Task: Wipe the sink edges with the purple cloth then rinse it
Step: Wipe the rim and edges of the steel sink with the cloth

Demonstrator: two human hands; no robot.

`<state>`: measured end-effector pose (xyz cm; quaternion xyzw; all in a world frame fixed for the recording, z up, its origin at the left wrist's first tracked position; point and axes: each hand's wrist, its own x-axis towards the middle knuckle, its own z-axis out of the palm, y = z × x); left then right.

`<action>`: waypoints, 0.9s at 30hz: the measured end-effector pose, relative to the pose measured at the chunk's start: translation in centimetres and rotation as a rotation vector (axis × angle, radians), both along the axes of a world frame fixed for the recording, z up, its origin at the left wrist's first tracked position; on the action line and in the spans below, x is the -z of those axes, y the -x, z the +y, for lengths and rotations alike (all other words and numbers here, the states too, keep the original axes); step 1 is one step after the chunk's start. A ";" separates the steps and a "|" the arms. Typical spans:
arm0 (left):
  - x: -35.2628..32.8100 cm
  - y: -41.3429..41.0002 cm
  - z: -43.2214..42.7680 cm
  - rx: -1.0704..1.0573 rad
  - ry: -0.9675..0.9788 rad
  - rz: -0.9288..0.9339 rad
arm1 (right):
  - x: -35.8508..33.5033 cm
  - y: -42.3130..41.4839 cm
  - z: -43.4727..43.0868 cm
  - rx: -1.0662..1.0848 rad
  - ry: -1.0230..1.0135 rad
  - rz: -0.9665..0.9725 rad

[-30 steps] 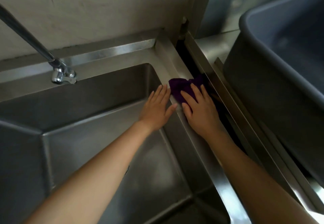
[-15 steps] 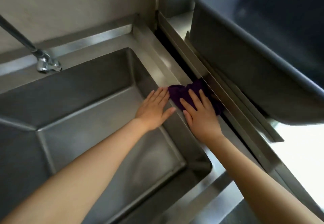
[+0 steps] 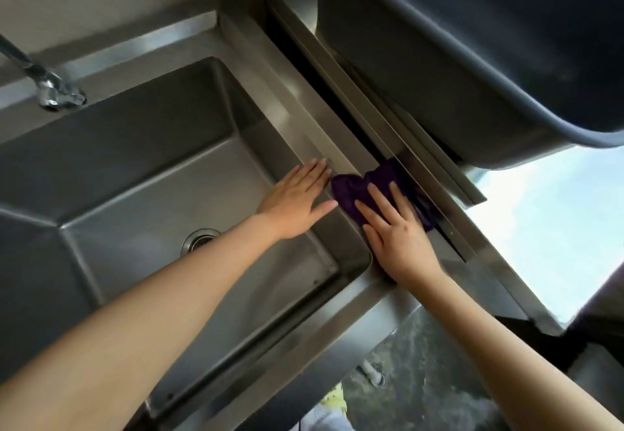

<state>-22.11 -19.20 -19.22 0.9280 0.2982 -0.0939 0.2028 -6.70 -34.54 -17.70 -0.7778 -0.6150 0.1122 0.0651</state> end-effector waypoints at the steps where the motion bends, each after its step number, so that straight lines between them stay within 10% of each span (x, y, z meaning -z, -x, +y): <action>1: 0.0 -0.1 -0.4 -0.010 0.002 -0.003 | -0.1 0.0 -0.9 -0.001 0.005 -0.002; 12: -0.9 -1.3 -4.2 -0.224 0.118 -0.097 | -0.1 4.4 -6.5 0.017 -0.181 0.058; 18: -2.7 0.5 -8.0 -0.647 0.469 -0.288 | -1.5 6.0 -2.8 0.204 -0.183 0.473; 23: -5.8 3.1 -7.5 -1.155 1.200 -0.500 | -2.7 8.7 -0.2 0.087 -0.120 0.705; 27: -7.9 6.3 -6.1 -1.381 1.195 -0.729 | -4.7 10.9 1.3 -0.077 -0.091 0.874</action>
